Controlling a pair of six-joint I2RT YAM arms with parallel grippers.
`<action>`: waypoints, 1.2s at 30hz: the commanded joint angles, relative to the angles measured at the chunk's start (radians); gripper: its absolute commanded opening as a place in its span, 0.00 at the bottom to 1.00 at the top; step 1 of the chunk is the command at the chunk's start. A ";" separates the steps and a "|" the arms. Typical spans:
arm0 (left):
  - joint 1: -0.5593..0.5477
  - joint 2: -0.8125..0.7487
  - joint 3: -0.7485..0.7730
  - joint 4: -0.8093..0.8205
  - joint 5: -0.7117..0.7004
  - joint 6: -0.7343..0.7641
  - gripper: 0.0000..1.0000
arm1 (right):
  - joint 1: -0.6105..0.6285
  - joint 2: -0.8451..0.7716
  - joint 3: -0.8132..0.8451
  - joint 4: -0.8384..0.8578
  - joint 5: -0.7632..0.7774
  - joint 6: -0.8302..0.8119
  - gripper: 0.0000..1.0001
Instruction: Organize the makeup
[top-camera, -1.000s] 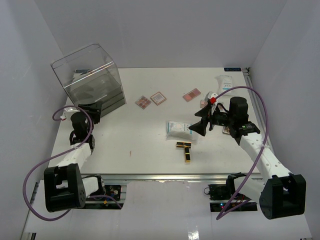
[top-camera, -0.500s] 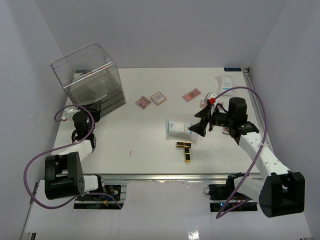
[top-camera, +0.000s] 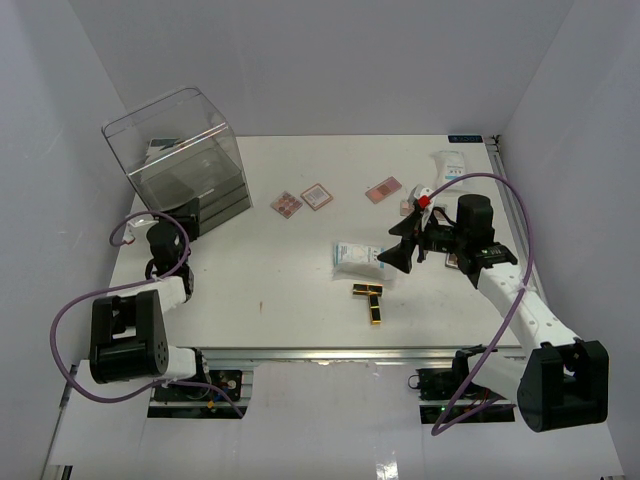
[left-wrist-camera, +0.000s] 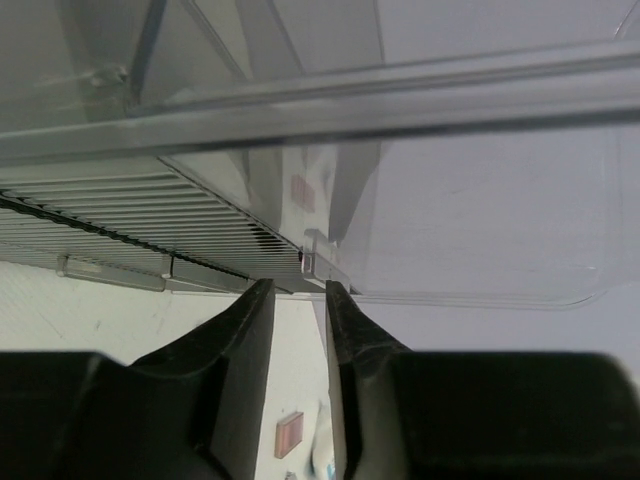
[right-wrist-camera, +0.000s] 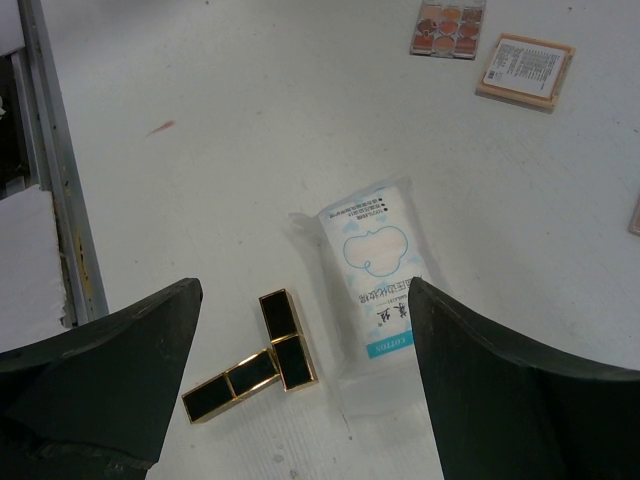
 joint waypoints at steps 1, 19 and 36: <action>0.002 0.023 0.027 0.039 -0.032 -0.026 0.35 | -0.007 0.004 0.001 0.022 -0.027 -0.013 0.90; 0.002 0.070 0.022 0.124 -0.019 -0.041 0.05 | -0.009 0.024 -0.002 0.018 -0.082 -0.012 0.90; 0.002 -0.226 -0.097 0.050 0.147 -0.026 0.00 | 0.298 0.439 0.475 -0.057 -0.036 0.104 0.90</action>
